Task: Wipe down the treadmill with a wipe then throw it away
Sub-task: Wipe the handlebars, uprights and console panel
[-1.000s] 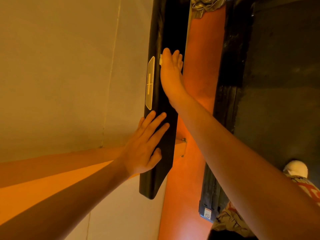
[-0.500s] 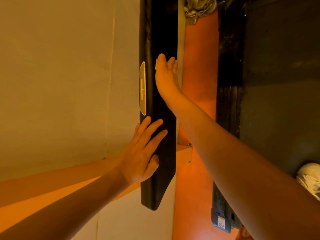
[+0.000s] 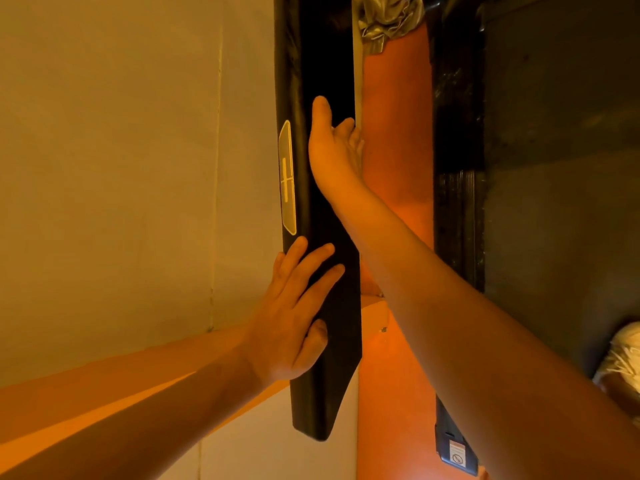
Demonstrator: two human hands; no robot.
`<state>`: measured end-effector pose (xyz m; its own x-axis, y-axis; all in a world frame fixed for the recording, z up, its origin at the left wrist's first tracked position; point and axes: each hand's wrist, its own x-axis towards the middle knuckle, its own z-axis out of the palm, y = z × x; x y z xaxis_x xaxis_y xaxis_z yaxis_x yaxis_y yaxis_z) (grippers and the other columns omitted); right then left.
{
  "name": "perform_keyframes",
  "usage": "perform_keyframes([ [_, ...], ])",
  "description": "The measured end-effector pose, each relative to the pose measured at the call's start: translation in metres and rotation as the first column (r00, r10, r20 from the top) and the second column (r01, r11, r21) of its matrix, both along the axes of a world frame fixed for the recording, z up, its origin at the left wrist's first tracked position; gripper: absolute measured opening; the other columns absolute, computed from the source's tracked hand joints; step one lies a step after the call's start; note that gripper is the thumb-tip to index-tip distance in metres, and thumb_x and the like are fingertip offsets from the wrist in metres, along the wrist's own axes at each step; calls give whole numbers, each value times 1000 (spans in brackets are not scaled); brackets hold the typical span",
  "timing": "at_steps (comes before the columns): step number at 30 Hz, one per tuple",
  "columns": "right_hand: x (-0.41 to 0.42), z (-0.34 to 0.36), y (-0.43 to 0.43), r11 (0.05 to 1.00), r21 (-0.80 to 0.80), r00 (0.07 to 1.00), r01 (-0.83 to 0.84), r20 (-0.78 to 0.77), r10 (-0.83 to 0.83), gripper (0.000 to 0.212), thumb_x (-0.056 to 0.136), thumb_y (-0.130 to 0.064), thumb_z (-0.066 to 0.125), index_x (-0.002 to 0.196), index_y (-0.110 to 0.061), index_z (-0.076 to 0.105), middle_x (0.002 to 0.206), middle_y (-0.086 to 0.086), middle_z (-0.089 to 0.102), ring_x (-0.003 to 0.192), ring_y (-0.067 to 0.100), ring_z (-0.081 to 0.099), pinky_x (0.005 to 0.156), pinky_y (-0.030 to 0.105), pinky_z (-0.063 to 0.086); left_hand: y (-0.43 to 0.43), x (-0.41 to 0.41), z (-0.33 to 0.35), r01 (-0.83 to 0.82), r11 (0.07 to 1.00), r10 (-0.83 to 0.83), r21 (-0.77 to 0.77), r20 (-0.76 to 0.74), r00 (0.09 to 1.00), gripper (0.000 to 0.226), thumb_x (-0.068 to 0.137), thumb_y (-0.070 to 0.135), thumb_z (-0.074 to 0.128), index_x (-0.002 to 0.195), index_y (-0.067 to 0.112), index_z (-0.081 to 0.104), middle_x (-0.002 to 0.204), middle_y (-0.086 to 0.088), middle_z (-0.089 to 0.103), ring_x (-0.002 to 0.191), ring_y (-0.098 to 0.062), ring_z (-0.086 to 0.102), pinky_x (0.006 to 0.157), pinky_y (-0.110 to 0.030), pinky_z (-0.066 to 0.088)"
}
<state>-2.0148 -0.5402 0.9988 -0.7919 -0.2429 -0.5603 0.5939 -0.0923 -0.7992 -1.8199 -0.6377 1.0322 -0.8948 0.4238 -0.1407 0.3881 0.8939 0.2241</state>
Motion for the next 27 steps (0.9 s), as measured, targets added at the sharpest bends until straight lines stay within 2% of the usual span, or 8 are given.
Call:
perform_keyframes([
  [3,10,3,-4,1000,11,999,-19,-33,19,78,107,-59,20,163,-11,-4,172,10,-9,158,24,-10,125,43,-5,-2,0,-1,-8,1000,8,12,17,1000,54,102,35,34,147,7,43,160,-13,32,155,-42,16,117,-68,25],
  [7,5,-6,-5,1000,12,998,-16,-53,16,77,107,-59,20,164,-12,-3,172,9,-8,158,25,-10,125,45,-7,-1,1,0,-6,1000,6,10,18,1000,57,93,26,41,146,7,44,160,-13,33,155,-41,15,116,-68,26],
  [12,18,1,-3,999,8,997,-35,-74,36,75,108,-58,18,163,-15,-7,172,7,-11,158,23,-12,125,43,-7,-1,1,-2,-10,1000,9,18,16,1000,54,98,31,38,147,9,44,159,-12,35,153,-43,19,115,-70,26],
  [14,23,2,-3,999,-8,995,-54,-80,53,75,108,-58,19,163,-16,-8,172,5,-12,157,22,-13,125,43,-6,-1,1,-2,-6,1000,6,17,9,1000,52,103,35,32,147,9,44,159,-12,35,153,-42,19,118,-66,24],
  [18,11,-3,2,999,-25,998,-41,-57,39,75,108,-58,19,163,-14,-6,172,7,-11,158,23,-12,125,42,-5,0,0,0,8,1000,-8,0,-1,1000,56,93,27,40,146,10,44,160,-9,32,156,-37,14,122,-56,20],
  [21,10,0,2,999,-18,999,-34,-26,33,75,108,-58,18,163,-12,-6,172,8,-11,158,24,-12,125,43,-4,0,0,-1,17,1000,-17,7,-14,1000,52,100,31,37,147,10,43,160,-10,32,156,-37,14,122,-54,19],
  [24,25,7,0,997,-31,996,-68,-61,66,74,108,-57,17,163,-15,-8,172,6,-13,157,21,-13,125,42,-5,-3,0,-3,29,999,-28,29,-27,999,53,106,39,26,147,10,44,159,-11,33,155,-38,16,120,-58,23],
  [27,22,4,3,998,-38,997,-50,-67,47,70,110,-53,17,163,-14,-4,172,6,-11,158,21,-12,125,42,-5,-4,0,-3,38,999,-38,21,-18,999,53,98,32,37,145,8,45,158,-12,34,155,-39,15,115,-67,26],
])
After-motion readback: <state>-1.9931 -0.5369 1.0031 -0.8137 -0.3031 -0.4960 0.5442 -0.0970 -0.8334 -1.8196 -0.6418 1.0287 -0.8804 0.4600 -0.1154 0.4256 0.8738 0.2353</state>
